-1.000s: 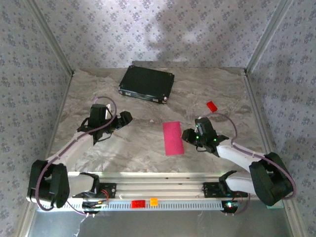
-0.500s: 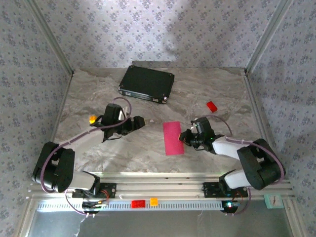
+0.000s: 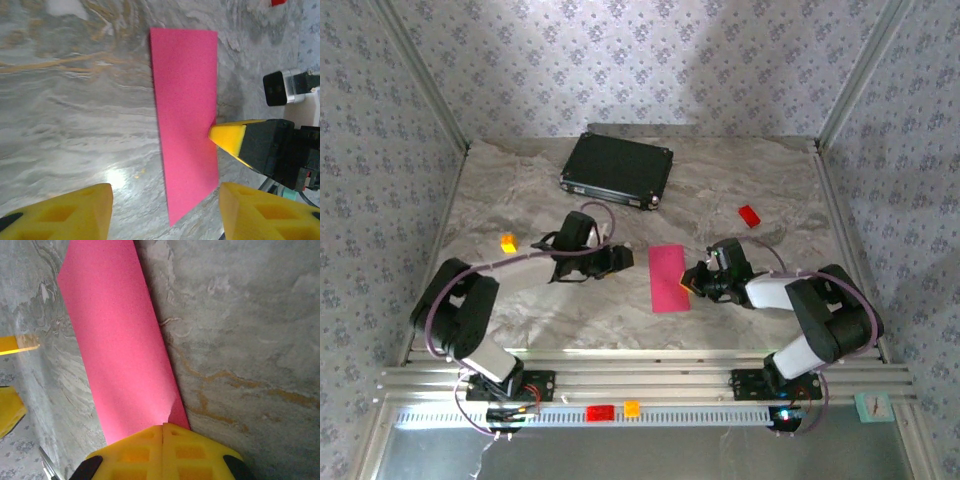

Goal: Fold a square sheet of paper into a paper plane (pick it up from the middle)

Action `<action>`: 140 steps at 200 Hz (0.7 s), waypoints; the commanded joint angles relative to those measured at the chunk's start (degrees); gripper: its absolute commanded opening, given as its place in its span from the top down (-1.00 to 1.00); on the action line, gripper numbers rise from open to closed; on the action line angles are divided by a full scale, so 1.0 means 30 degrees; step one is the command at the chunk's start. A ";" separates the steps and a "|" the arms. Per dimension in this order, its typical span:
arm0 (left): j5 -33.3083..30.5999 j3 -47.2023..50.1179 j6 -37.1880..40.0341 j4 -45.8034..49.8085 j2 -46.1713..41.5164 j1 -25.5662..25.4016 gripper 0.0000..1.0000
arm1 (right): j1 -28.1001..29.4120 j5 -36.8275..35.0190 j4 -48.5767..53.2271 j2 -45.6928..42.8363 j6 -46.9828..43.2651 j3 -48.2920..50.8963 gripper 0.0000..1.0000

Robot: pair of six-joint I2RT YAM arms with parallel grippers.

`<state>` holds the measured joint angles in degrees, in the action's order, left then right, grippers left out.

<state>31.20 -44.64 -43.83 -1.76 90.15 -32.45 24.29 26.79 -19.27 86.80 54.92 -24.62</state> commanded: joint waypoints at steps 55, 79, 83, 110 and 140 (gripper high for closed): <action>0.0744 -0.1878 -0.1181 -0.1105 0.3348 -0.1937 0.12 | -0.0237 -0.0171 0.0265 0.0369 0.0706 0.0738 0.95; 0.0795 -0.2333 -0.1384 -0.1175 0.4067 -0.2199 0.14 | -0.0275 -0.0203 0.0379 0.0367 0.0651 0.0764 0.95; 0.0791 -0.2411 -0.1407 -0.1124 0.4181 -0.2226 0.14 | -0.0290 -0.0204 0.0412 0.0390 0.0599 0.0740 0.95; 0.0692 -0.2805 -0.1416 -0.0769 0.4741 -0.2330 0.15 | -0.0306 -0.0228 0.0555 0.0420 0.0546 0.0744 0.95; 0.0674 -0.3363 -0.1524 0.0036 0.5345 -0.2339 0.19 | -0.0334 -0.0199 0.0713 0.0571 0.0392 0.0736 0.95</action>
<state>32.36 -52.40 -47.75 -3.42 104.25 -39.07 23.86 26.89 -20.97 86.85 56.36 -23.68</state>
